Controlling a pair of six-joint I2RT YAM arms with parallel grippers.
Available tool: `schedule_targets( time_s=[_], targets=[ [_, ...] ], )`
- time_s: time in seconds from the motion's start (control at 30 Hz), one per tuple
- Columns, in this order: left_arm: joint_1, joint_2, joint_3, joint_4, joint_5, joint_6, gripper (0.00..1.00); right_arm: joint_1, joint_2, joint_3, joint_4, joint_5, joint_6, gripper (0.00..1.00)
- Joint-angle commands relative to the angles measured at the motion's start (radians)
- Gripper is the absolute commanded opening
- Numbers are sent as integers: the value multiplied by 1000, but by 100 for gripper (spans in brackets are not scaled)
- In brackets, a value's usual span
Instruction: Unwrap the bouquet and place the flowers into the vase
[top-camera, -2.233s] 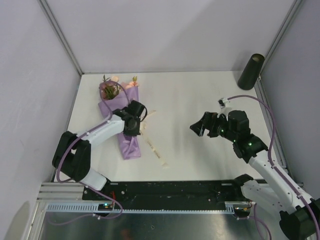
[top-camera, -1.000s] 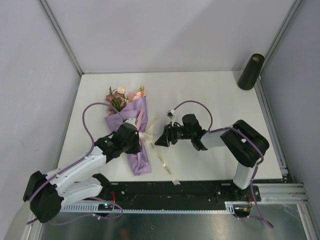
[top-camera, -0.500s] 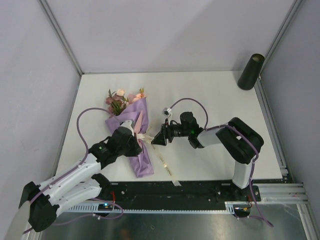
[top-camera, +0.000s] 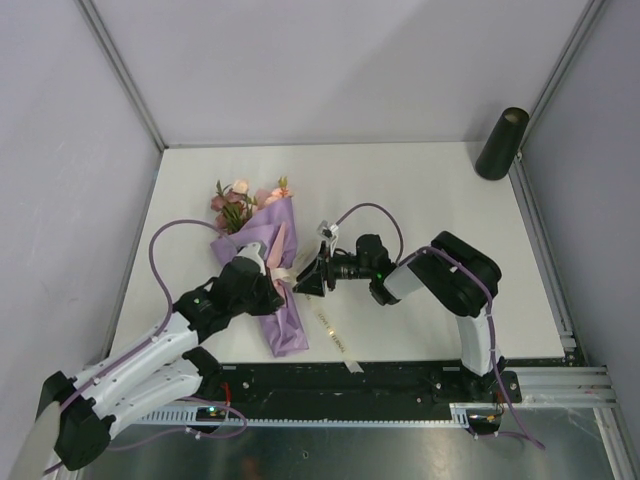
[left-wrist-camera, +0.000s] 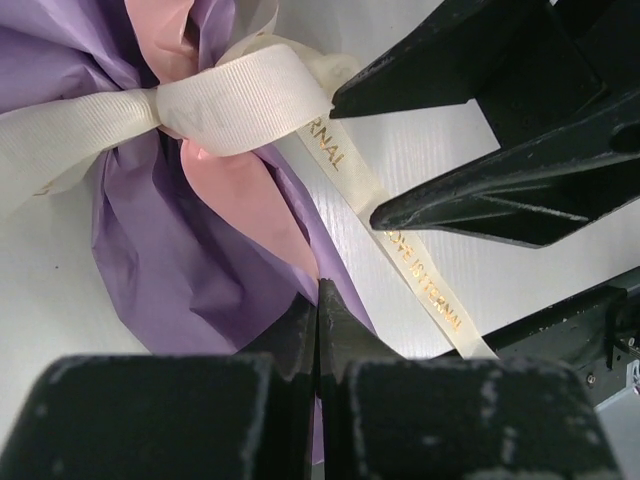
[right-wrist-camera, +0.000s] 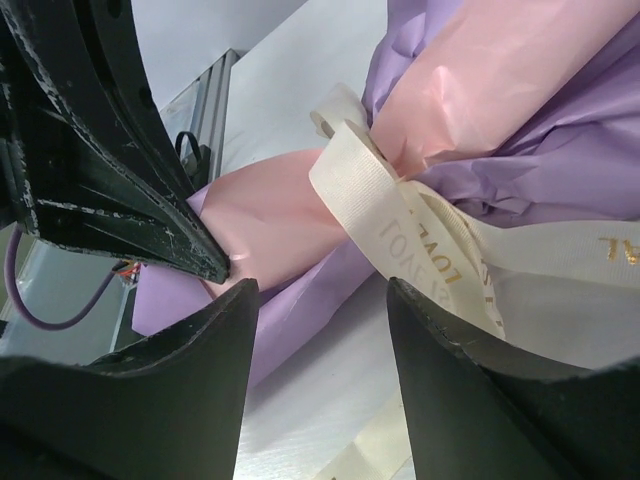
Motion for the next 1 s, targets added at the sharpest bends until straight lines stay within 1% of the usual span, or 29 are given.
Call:
schedule_targets(
  time_s=[0.0,0.2,0.33,0.57,0.63,0.7,0.8,0.97],
  targets=[
    [-7,-33,-12,36,3,-22,0,9,9,27,138,14,17,59],
    [-6,-57,-25,37,0,-24,0,12,13,27,136,2,13,59],
    [-7,-59,-31,41,0,-32,0,18,26,36,141,42,-5,59],
    [-5,-41,-27,42,11,-7,0,16,22,69,93,159,-38,64],
    [-5,-29,-22,42,10,-13,0,24,17,77,52,187,-71,69],
    [-7,-24,-20,42,6,-11,0,34,15,94,-15,215,-111,71],
    [-6,-28,-18,42,5,-5,0,46,16,103,-75,240,-152,69],
    [-7,-28,-10,42,-3,-9,0,52,23,104,-60,252,-157,61]
  ],
)
